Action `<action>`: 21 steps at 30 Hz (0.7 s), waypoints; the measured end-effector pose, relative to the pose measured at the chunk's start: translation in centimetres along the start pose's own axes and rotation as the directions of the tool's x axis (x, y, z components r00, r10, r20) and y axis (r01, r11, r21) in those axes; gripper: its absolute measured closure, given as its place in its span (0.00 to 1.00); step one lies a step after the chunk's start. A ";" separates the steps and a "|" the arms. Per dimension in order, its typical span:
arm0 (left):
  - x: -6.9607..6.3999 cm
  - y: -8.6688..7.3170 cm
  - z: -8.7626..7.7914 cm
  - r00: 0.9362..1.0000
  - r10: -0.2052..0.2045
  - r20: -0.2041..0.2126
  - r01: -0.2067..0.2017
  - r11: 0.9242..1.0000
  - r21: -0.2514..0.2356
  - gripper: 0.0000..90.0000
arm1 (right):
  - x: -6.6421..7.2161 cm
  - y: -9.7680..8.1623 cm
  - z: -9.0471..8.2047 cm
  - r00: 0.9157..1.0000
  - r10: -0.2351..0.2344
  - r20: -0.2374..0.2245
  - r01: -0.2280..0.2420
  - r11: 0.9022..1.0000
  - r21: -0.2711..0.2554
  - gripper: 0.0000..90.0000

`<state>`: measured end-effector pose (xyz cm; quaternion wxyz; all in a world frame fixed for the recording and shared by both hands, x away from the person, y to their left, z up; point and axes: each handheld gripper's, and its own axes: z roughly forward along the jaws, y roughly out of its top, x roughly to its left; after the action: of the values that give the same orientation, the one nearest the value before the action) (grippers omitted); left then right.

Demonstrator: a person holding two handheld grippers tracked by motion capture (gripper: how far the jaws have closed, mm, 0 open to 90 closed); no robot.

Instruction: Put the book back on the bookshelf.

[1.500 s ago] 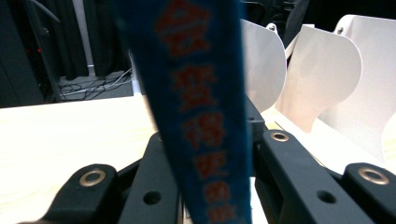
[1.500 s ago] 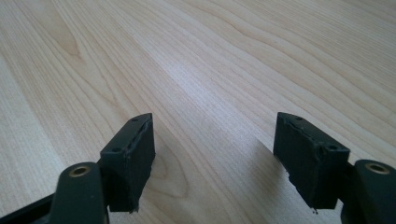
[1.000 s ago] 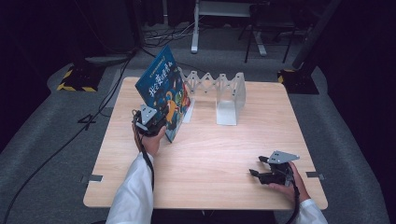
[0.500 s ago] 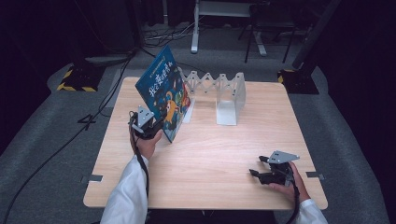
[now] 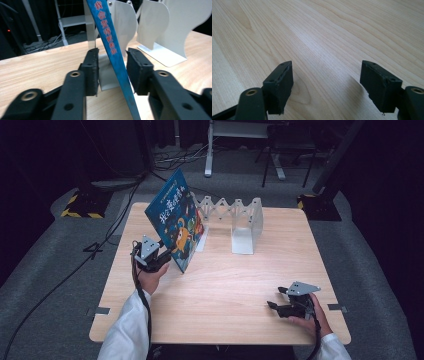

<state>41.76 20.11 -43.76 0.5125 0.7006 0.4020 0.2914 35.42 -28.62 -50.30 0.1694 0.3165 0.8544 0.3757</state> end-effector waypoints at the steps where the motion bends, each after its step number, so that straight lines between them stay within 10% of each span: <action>1: 0.1 -0.1 -0.1 1.000 0.004 0.008 -0.004 1.000 0.013 0.63 | 0.0 0.0 0.0 1.000 0.001 0.000 -0.001 1.000 0.002 0.30; 16: -0.2 -0.7 -2.8 0.991 0.121 0.062 -0.128 0.985 0.115 0.48 | 0.1 0.6 -0.3 0.999 0.027 0.024 -0.027 0.999 0.021 0.28; 21: -1.0 -0.6 -3.4 0.981 0.168 0.101 -0.184 0.967 0.177 0.40 | 0.1 0.8 -0.7 0.998 0.039 0.053 -0.040 0.999 0.034 0.29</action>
<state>38.33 21.00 -43.34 0.4335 0.7900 0.3415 0.2671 35.32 -28.50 -49.23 0.1786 0.3458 0.8497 0.3557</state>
